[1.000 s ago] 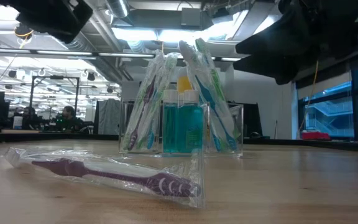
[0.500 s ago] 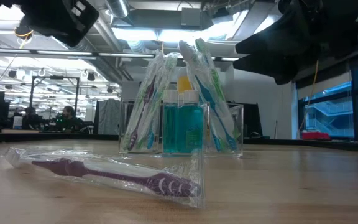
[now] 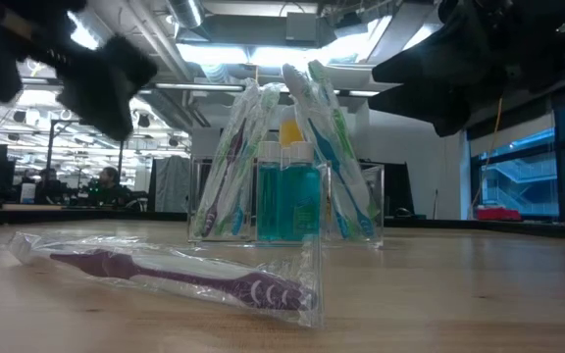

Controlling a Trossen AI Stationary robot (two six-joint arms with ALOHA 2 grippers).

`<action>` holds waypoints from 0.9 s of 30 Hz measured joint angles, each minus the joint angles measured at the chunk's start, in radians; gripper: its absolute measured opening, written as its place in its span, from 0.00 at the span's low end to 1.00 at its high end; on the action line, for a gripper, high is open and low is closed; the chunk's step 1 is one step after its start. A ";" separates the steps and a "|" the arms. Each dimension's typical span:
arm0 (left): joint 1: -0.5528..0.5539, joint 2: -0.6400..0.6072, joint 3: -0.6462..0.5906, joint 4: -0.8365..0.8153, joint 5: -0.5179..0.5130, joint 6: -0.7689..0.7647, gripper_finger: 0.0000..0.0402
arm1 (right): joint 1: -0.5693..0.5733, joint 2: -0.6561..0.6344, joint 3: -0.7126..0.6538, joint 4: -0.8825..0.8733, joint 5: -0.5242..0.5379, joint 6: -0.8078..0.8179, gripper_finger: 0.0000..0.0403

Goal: Pick & Place toothbrushing station
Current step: Put the purple toothbrush into the transparent organizer

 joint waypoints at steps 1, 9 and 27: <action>0.003 0.013 0.000 0.004 0.001 -0.001 0.70 | 0.000 0.000 0.000 0.000 0.000 0.001 0.60; 0.007 0.087 0.000 0.023 0.015 -0.088 0.72 | 0.000 0.000 0.000 0.000 -0.026 0.004 0.57; 0.010 0.149 0.000 0.014 -0.020 0.013 0.71 | 0.000 0.000 0.044 -0.008 -0.125 0.002 0.59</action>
